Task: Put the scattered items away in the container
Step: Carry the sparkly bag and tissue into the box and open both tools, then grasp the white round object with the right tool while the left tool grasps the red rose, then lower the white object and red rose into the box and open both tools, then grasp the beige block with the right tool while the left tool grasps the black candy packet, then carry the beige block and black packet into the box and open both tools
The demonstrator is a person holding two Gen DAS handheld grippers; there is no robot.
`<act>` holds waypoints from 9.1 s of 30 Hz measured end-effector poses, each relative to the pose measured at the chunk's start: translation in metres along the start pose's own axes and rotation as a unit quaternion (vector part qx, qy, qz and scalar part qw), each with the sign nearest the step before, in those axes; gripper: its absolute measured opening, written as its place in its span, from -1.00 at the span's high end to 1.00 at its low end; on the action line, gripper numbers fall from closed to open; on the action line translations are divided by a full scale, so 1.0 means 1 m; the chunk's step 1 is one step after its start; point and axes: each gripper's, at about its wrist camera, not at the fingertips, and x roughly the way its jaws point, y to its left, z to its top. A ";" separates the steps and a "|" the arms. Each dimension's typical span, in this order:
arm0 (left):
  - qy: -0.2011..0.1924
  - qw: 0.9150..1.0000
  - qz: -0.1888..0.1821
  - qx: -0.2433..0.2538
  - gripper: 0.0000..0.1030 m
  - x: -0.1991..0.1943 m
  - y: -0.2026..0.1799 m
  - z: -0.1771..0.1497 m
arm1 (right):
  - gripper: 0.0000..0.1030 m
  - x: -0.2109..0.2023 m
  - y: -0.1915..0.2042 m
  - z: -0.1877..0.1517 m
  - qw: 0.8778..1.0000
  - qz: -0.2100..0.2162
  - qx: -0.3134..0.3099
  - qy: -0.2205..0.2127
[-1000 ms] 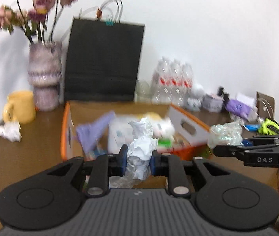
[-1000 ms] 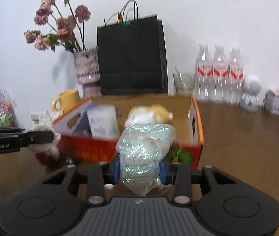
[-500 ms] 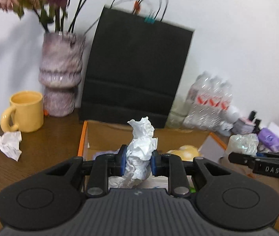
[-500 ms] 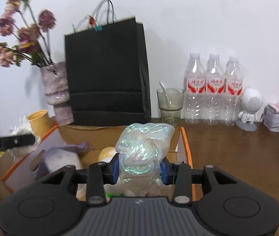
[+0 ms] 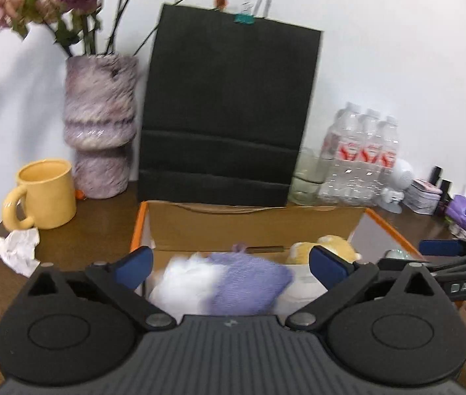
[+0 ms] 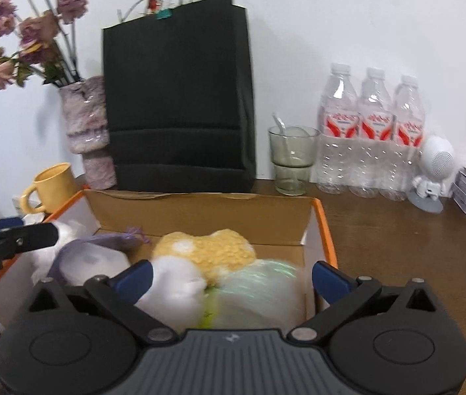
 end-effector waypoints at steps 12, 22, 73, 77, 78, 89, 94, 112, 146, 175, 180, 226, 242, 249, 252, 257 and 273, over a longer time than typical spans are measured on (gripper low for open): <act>0.003 1.000 0.006 0.014 -1.00 -0.005 -0.011 0.000 | -1.00 -0.007 0.013 0.002 1.000 0.000 -0.016 0.012; 0.007 1.000 0.004 0.010 -1.00 -0.003 -0.010 -0.002 | -1.00 -0.009 0.013 0.002 1.000 0.000 -0.017 0.013; 0.092 0.996 0.007 -0.006 0.14 -0.071 0.044 -0.101 | 0.51 -0.058 0.105 -0.115 0.997 0.032 -0.039 0.060; 0.090 0.996 0.003 -0.004 0.14 -0.075 0.043 -0.101 | 0.51 -0.062 0.105 -0.116 0.997 0.039 -0.036 0.056; 0.088 0.996 0.002 -0.004 0.14 -0.077 0.042 -0.102 | 0.51 -0.062 0.105 -0.115 0.997 0.041 -0.035 0.053; 0.045 0.998 -0.019 -0.035 0.14 -0.115 0.035 -0.098 | 0.51 -0.090 0.088 -0.102 0.998 0.054 -0.012 0.010; 0.005 0.999 -0.033 -0.038 0.14 -0.122 0.029 -0.071 | 0.51 -0.107 0.067 -0.079 0.999 0.035 0.001 -0.033; 0.015 0.999 -0.002 -0.053 0.14 0.022 0.019 0.005 | 0.51 0.007 0.006 0.008 1.000 -0.016 0.007 -0.018; 0.019 0.999 0.017 -0.024 -1.00 0.016 0.002 0.001 | -1.00 0.007 0.013 0.011 1.000 -0.003 -0.008 0.003; 0.072 0.997 0.009 0.021 -1.00 -0.060 0.013 -0.097 | -0.99 -0.071 0.032 -0.112 0.999 -0.011 -0.025 0.036; 0.079 0.996 0.031 0.010 -1.00 -0.050 0.004 -0.098 | -0.93 -0.060 0.041 -0.109 0.999 -0.021 -0.021 0.037; 0.074 0.996 0.032 0.035 0.51 -0.055 -0.028 -0.108 | 0.44 -0.056 0.036 -0.109 0.998 0.024 0.038 0.045; -0.043 0.998 -0.034 0.028 0.50 -0.091 -0.035 -0.034 | 0.44 -0.107 0.039 -0.057 0.998 0.038 0.013 -0.050; -0.066 0.998 -0.009 -0.013 0.51 -0.034 -0.019 0.007 | 0.44 -0.057 0.014 -0.001 0.997 -0.004 0.016 -0.071; -0.038 0.999 0.004 -0.020 0.51 -0.006 -0.008 0.008 | 0.44 -0.019 0.010 0.013 0.998 -0.023 0.024 -0.051; 0.004 1.000 0.008 -0.018 0.48 0.018 0.001 -0.001 | 0.43 0.014 0.007 0.014 0.999 -0.027 0.015 -0.016; 0.002 0.999 0.003 0.042 -1.00 -0.010 -0.035 0.000 | -1.00 -0.024 0.024 0.013 1.000 -0.026 -0.002 -0.012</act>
